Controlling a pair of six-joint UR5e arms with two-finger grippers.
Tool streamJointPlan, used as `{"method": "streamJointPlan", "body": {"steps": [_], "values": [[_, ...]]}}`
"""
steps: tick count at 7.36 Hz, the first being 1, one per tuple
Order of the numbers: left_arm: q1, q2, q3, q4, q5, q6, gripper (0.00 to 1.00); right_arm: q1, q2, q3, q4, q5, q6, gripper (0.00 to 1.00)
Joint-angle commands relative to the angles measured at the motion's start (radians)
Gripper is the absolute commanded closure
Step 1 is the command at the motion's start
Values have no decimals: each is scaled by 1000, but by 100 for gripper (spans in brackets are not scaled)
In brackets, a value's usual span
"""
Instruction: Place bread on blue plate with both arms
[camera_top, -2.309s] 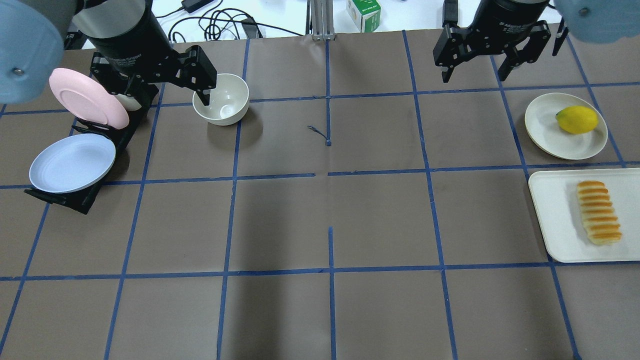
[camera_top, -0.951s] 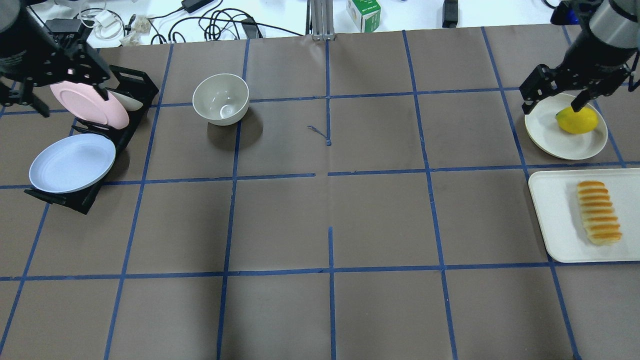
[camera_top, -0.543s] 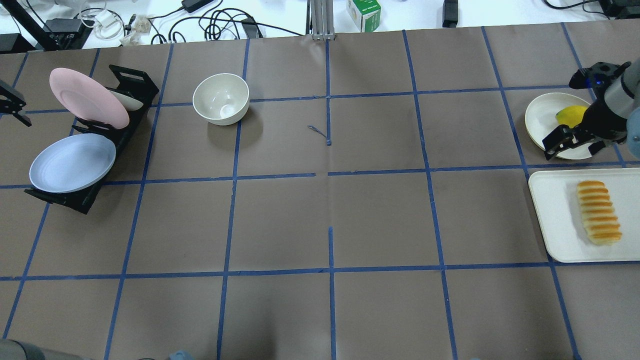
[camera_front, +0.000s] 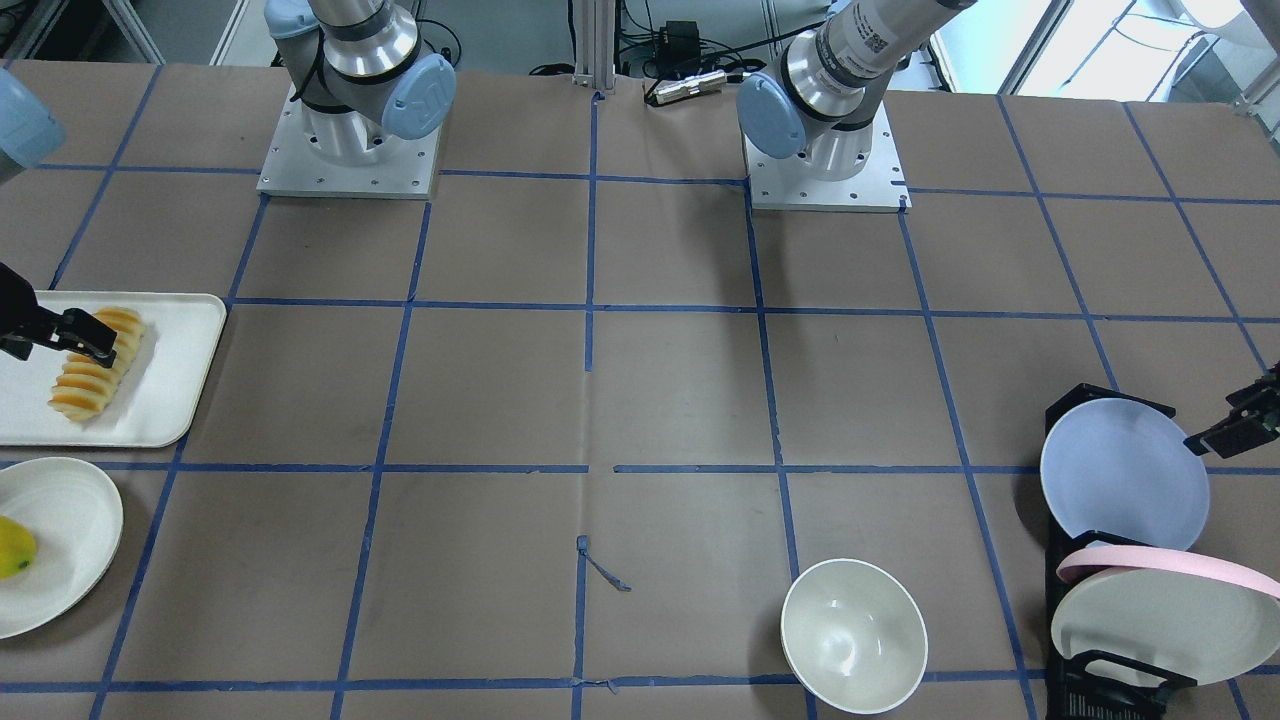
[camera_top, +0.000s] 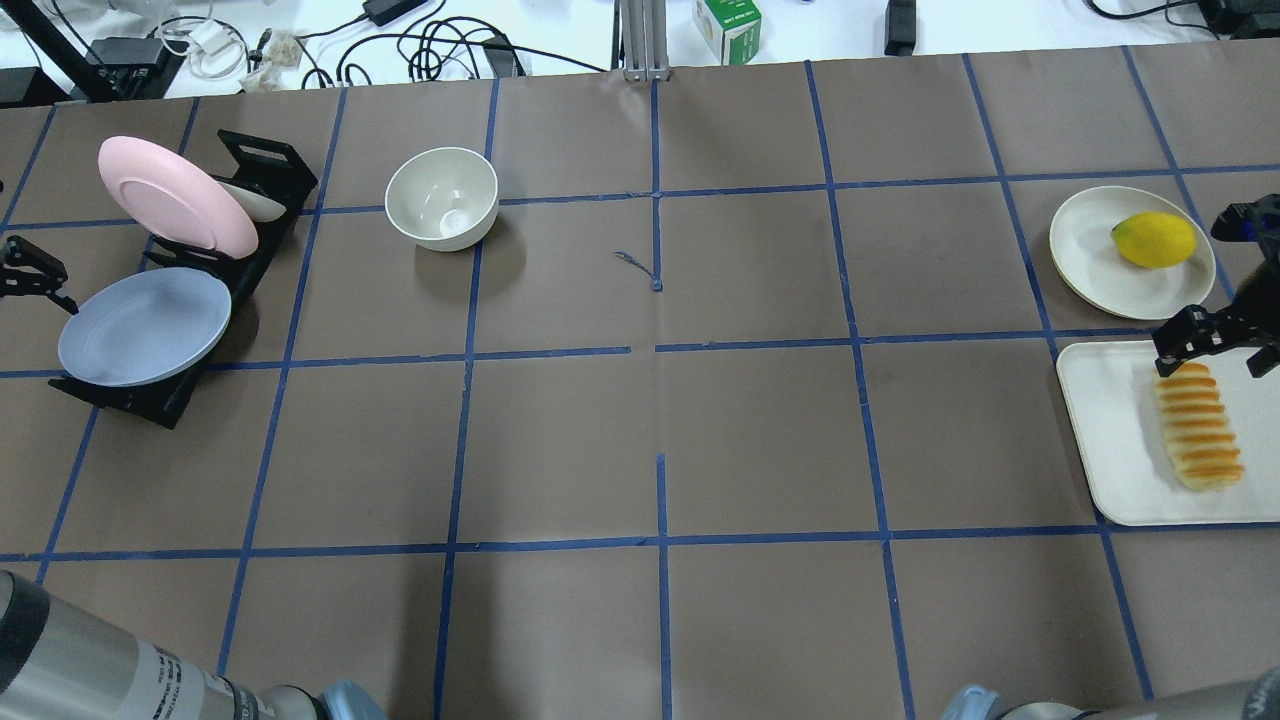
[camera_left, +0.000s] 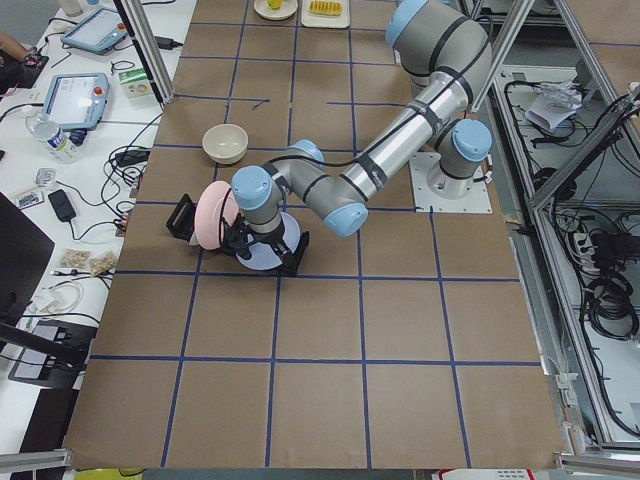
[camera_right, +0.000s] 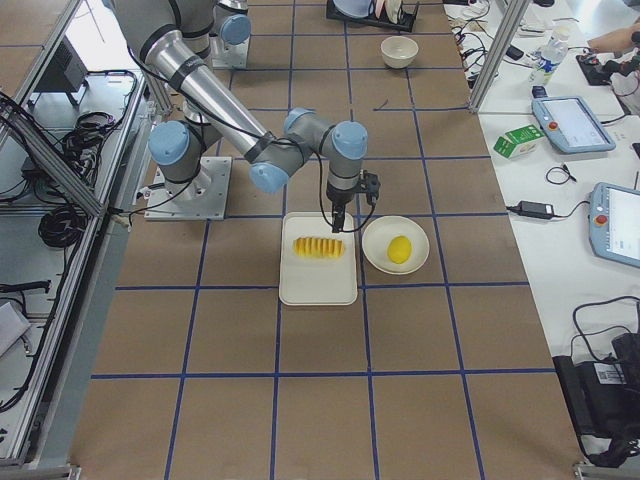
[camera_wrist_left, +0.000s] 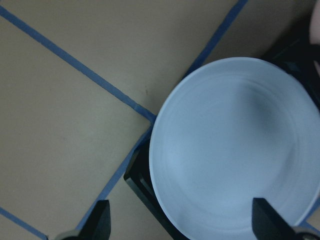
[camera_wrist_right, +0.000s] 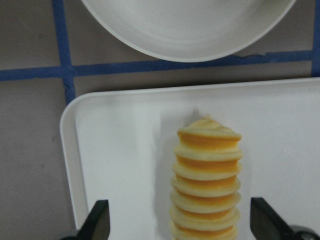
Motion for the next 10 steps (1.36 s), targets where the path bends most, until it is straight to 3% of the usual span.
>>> {"method": "streamJointPlan", "body": {"steps": [1, 2, 4, 6, 7, 8, 9, 10], "values": [[16, -47, 1, 20, 0, 8, 34, -40, 66, 1, -2, -10, 3, 0], [16, -45, -2, 17, -3, 6, 60, -42, 89, 1, -20, -10, 6, 0], [14, -48, -10, 4, -1, 5, 99, -42, 139, 1, -60, -10, 5, 0], [14, -28, -10, -1, -1, 14, 100, -42, 146, 1, -74, -7, 2, 4], [13, -24, 3, -13, 0, 35, 100, -42, 146, 1, -74, -12, -1, 36], [12, -17, 7, -36, 0, 57, 100, -42, 146, 1, -61, -15, 0, 61], [3, 1, 9, -74, -1, 70, 100, -42, 140, 1, -53, -16, 0, 84], [0, 40, 13, -173, -3, 74, 100, -42, 135, -3, -51, -39, 0, 100]]}}
